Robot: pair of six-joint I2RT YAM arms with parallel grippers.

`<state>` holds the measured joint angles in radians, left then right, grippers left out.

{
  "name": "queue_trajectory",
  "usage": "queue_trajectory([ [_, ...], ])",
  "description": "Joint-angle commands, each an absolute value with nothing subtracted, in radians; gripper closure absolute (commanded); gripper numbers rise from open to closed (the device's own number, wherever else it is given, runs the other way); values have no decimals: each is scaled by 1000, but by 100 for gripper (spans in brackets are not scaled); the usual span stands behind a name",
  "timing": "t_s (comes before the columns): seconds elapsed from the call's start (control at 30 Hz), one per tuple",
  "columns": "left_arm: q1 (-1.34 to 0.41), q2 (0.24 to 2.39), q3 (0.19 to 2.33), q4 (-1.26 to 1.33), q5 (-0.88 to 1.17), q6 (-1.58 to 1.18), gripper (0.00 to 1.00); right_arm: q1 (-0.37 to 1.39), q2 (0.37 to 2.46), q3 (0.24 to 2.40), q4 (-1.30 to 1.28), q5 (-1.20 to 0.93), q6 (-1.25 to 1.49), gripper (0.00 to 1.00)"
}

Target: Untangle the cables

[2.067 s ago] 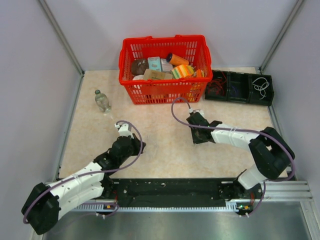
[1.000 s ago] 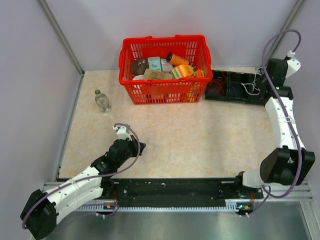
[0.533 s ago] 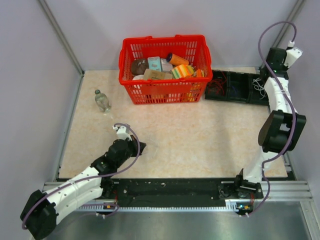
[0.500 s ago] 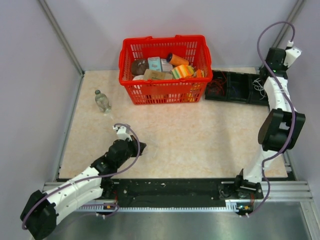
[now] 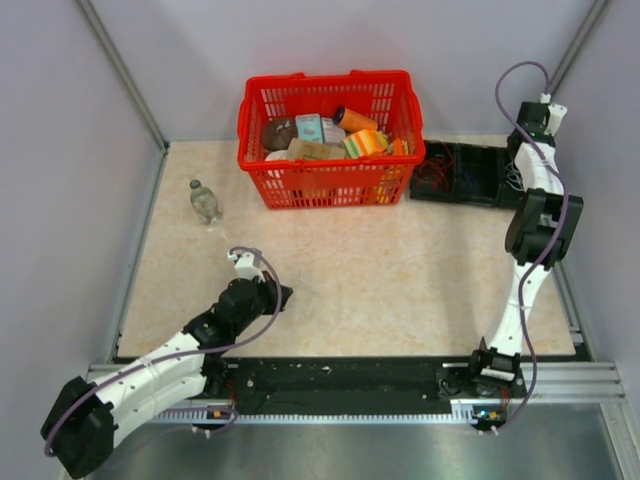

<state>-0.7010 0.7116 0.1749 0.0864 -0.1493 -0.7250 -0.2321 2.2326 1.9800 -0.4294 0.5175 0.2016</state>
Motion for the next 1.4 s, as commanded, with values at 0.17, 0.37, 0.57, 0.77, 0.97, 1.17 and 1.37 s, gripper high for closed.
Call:
queue_trajectory([
  [0.17, -698, 721, 178, 146, -146, -709, 100, -244, 2263, 2085, -623, 468, 265, 53],
  [0.37, -698, 709, 173, 143, -144, -707, 100, -242, 2136, 2103, -728, 450, 340, 42],
  [0.57, -698, 701, 172, 138, -143, -709, 100, -193, 1811, 1886, -759, 335, 472, 41],
  [0.77, -698, 718, 183, 129, -141, -706, 100, -43, 1308, 1253, -481, 122, 531, 41],
  [0.97, -699, 790, 224, 133, -97, -684, 100, 132, 1046, 869, -359, -180, 479, 41],
  [1.17, -699, 972, 326, 109, -29, -664, 100, 345, 1012, 661, -309, -442, 471, 41],
  [1.37, -698, 1022, 353, 86, -84, -695, 98, 688, 1097, 568, -50, -384, 601, 38],
])
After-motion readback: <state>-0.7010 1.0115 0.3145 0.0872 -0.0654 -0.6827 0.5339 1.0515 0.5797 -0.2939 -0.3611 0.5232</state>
